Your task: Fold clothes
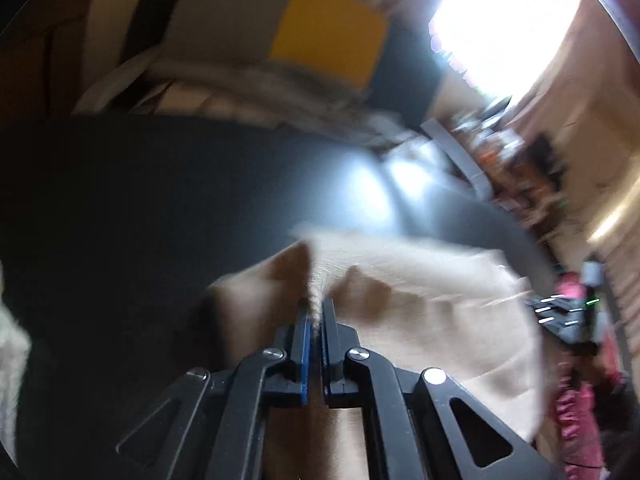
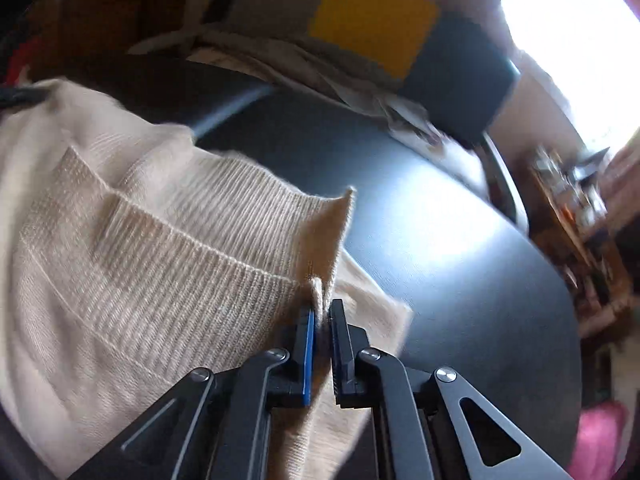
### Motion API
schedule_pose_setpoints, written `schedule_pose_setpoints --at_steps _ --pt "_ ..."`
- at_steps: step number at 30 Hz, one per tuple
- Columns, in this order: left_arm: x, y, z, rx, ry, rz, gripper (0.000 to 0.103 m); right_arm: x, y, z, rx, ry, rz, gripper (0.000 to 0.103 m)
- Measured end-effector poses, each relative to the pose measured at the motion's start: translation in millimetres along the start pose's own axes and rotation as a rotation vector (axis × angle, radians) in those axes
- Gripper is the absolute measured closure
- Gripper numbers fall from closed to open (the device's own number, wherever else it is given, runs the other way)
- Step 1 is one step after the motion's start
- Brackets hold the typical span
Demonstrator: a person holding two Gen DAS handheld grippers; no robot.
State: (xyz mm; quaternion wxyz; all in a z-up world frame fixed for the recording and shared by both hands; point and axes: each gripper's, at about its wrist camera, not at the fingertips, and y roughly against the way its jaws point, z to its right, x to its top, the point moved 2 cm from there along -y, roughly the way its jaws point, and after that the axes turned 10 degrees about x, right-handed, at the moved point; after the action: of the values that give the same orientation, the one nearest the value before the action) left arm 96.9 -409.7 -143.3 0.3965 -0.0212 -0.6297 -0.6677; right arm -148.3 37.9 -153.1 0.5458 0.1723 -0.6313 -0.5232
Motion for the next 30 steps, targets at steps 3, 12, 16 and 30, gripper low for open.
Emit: schedule_pose_setpoints --at_steps 3,12,16,30 --pt "-5.6 -10.4 -10.8 -0.001 0.072 0.000 0.084 -7.9 -6.2 16.0 0.049 -0.115 0.018 0.095" --pt "-7.5 45.2 8.4 0.045 -0.052 0.145 0.068 -4.2 39.3 29.5 0.062 -0.226 0.199 0.051" --pt "-7.8 38.4 35.1 0.059 -0.231 0.111 0.066 0.3 76.9 10.2 0.211 -0.280 0.342 0.026" --pt "5.9 -2.9 41.5 -0.052 -0.186 -0.032 0.102 -23.6 41.8 -84.3 0.435 -0.256 0.172 0.014"
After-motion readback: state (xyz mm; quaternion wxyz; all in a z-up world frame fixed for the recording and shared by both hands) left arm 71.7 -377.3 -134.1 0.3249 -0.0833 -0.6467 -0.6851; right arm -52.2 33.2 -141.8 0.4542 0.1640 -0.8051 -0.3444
